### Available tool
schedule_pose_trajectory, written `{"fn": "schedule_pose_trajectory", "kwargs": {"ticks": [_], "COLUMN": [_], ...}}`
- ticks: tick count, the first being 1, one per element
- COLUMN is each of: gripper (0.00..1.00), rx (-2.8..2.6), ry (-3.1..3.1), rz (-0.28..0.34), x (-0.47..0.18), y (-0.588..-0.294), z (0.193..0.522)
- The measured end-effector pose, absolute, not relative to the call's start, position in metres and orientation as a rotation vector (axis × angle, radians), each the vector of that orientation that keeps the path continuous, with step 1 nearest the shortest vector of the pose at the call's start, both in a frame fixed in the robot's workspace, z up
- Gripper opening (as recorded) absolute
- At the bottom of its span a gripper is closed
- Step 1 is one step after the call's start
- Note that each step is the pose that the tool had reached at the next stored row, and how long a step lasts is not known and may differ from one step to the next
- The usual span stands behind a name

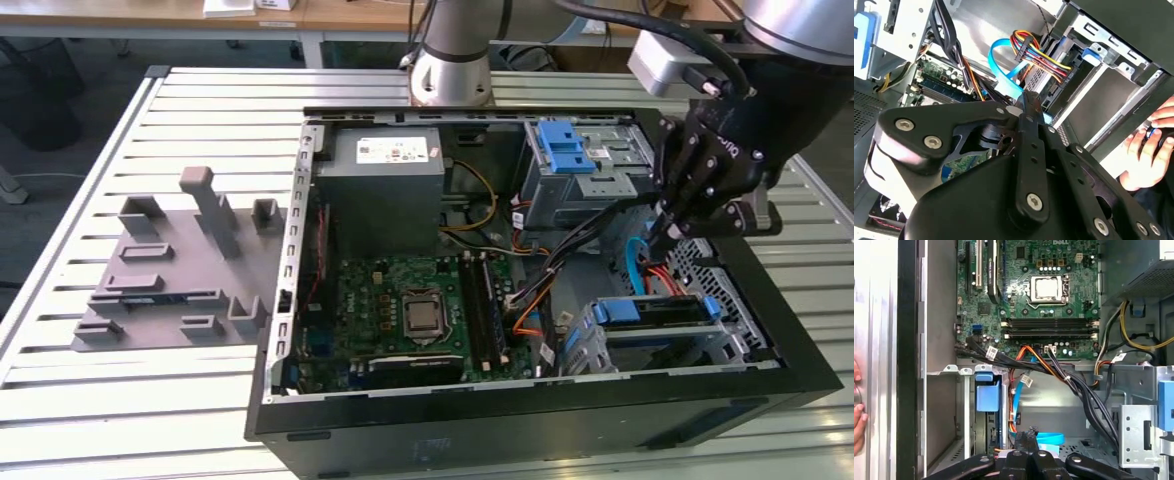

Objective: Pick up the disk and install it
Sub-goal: 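Insert the second disk wire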

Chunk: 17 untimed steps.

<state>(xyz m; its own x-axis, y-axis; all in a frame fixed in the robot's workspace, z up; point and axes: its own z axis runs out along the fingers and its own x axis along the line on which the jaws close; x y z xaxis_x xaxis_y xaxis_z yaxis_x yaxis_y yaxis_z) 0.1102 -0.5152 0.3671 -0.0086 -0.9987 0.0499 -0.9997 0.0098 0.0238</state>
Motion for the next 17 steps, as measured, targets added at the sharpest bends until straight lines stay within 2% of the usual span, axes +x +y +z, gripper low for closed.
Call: {"fn": "schedule_pose_trajectory", "kwargs": {"ticks": [4, 10, 11, 17], "gripper": [0.11, 0.12, 0.18, 0.18], "rx": [2.175, 2.15, 2.146, 2.126], "ry": [-2.196, -2.171, -2.167, -2.148], "rz": [0.026, 0.078, 0.087, 0.127], "x": [0.1101, 0.1102, 0.1102, 0.1102], "y": [-0.5151, -0.515, -0.515, -0.5148], "z": [0.3658, 0.3645, 0.364, 0.3611]}}
